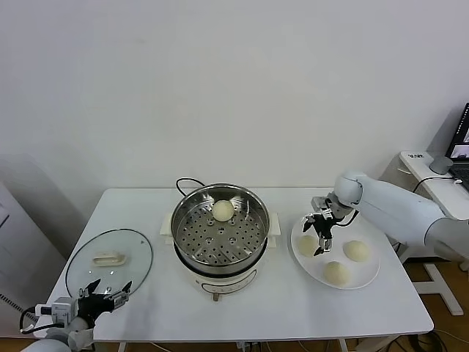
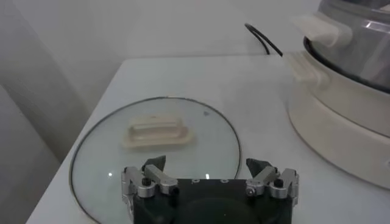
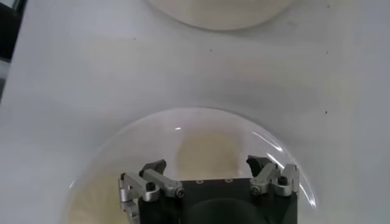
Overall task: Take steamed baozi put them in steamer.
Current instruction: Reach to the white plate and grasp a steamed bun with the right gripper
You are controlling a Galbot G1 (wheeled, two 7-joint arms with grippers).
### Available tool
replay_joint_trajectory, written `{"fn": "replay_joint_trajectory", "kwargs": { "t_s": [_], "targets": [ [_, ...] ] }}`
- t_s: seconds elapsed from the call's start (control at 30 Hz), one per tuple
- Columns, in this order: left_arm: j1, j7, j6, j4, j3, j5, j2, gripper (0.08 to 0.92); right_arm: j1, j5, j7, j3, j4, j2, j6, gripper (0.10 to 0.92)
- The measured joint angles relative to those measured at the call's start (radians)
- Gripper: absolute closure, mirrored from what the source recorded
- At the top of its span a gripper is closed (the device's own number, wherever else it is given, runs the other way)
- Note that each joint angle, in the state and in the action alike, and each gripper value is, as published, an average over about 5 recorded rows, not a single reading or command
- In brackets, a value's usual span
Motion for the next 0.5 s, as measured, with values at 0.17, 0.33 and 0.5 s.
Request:
{"fn": "replay_joint_trajectory", "kwargs": {
  "t_s": [0.17,0.33,0.5],
  "targets": [
    [0.001,0.000,0.000,0.000,0.000,0.001,0.000,0.177,-0.026,-0.017,0.012,0.032,-0.024,0.011,-0.005,0.333],
    [0.003,0.000,-0.001,0.000,0.000,0.001,0.000,0.177,-0.040,-0.019,0.011,0.051,-0.033,0.013,-0.011,0.464],
    [0.006,0.000,-0.001,-0.001,0.000,0.001,0.000,0.177,-0.040,-0.010,0.004,0.055,-0.029,0.006,-0.013,0.530]
  ]
}}
